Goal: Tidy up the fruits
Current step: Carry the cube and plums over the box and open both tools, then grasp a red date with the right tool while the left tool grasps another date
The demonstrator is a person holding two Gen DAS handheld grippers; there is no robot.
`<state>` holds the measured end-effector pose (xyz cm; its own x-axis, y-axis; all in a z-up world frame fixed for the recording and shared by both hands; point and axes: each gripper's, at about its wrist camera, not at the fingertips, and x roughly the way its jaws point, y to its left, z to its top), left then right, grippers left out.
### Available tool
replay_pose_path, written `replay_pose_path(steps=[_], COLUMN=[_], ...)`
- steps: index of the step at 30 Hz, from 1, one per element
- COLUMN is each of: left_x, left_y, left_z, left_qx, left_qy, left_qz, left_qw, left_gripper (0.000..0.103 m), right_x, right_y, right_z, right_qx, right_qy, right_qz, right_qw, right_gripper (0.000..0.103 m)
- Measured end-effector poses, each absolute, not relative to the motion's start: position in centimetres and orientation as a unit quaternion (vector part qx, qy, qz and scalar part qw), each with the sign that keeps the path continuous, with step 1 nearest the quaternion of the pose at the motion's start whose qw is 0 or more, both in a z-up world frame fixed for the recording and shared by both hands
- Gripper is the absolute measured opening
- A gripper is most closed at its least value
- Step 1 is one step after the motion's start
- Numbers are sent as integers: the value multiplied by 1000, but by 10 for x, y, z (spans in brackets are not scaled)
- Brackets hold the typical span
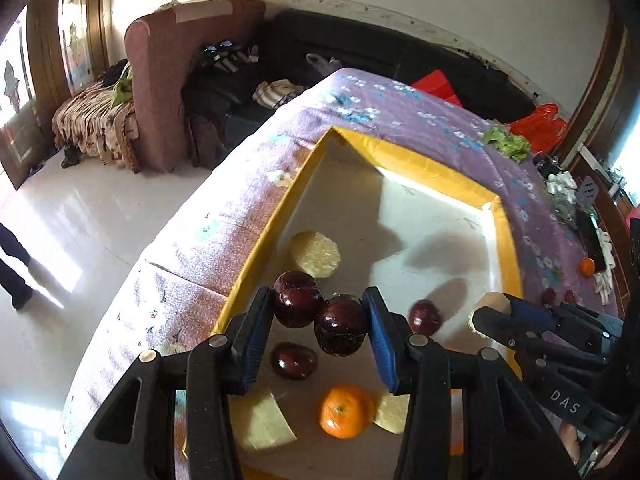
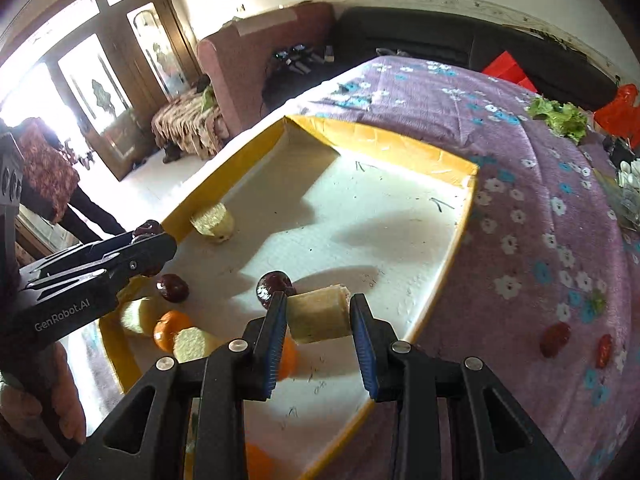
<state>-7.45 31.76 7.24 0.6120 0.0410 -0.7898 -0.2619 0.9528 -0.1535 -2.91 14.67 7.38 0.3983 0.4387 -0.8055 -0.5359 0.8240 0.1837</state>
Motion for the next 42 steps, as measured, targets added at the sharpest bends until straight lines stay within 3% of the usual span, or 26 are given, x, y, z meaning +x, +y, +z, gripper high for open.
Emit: replay_pose_path(steps=[7,11,16,19,29,32,40,42], left_x=[-71,-79,-105,-124,-152,-153,-132,-126], left_y=[333,333,320,306,225,202,152,144], left_z=[62,71,101,120,174,185,166,161], left_qx=[-155,-165,-153,-152,-143,-141,-105,-98], left_qy=[442,436,406,383,361,351,372,376], left_qz=[84,77,85,77,-33,-61,-66,-69], left_qw=[880,881,897,908,921,924,920,919], left_gripper=[50,64,72,76,84,91,90,78], right_x=[-17,-19,-29,-40,-68,-73,-37,-24], right_y=[163,162,142,118,-31,-80,-129,-123], right_z=[55,60,86,102,136,143,112,99], right_qx=[-72,-64,-47,-40,10,22,86,93], right_qy=[478,472,445,426,397,380,419,430], right_qz=[284,288,287,277,182,141,109,114], right_qw=[828,831,847,860,900,914,897,891], right_gripper=[37,39,43,50,52,60,61,59])
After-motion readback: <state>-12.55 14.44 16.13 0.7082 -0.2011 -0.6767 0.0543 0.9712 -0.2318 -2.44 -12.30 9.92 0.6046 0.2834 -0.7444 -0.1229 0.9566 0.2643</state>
